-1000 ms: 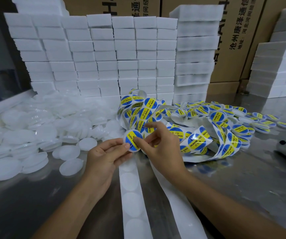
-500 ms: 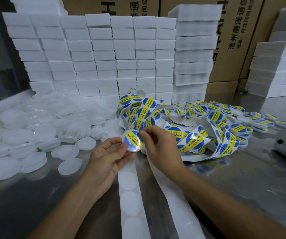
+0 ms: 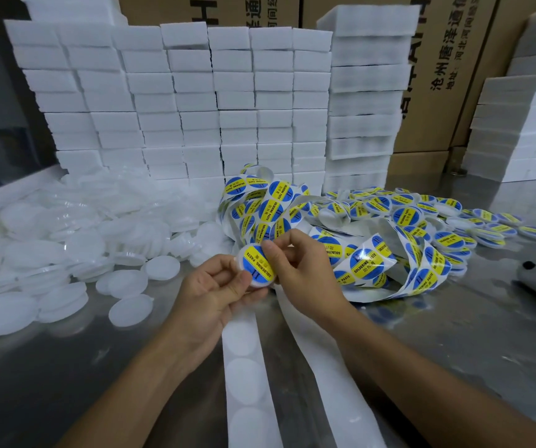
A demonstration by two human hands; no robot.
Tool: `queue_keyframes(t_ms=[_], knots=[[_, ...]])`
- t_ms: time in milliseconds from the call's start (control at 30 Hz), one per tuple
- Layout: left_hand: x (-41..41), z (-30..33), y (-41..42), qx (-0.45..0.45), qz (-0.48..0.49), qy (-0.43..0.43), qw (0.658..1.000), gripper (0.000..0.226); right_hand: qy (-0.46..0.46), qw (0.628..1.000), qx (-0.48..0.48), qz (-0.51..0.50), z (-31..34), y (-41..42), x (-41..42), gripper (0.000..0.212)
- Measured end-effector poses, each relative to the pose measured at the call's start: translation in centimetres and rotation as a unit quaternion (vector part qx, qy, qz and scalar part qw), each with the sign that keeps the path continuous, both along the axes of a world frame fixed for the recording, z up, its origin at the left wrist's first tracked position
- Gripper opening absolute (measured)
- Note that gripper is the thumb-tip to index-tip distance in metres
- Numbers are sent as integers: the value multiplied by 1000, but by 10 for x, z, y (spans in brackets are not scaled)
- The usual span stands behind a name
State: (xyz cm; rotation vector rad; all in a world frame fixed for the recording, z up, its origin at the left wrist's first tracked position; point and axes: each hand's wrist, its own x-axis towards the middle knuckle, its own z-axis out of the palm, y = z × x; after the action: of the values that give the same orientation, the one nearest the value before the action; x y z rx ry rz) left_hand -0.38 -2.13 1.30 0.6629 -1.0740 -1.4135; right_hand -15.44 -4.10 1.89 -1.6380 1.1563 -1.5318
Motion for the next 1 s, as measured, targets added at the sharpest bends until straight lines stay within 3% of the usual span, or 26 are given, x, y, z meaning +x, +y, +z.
queue_keyframes(t_ms=[67,167,400,500,600,700,933,1000], knots=[[5,3,-3,10,23,22,999,11,-20,997,22,69,-1,2,1,6],[10,3,-5,25,65,-1,998,7,-6,992,36,122,-5,5,5,34],[8,2,-5,16,125,-83,989,7,-1,992,52,113,-1,6,6,35],[8,4,-4,18,145,-78,986,11,15,988,34,150,1,9,4,16],[8,7,0,21,165,-96,981,27,42,987,25,152,-5,8,8,37],[8,4,1,8,170,-130,977,40,33,989,27,141,-7,7,9,23],[6,0,-3,-1,112,-104,988,34,-7,996,-17,87,-5,2,2,4],[8,0,-5,-1,139,-92,986,33,32,995,-18,98,-5,4,2,23]])
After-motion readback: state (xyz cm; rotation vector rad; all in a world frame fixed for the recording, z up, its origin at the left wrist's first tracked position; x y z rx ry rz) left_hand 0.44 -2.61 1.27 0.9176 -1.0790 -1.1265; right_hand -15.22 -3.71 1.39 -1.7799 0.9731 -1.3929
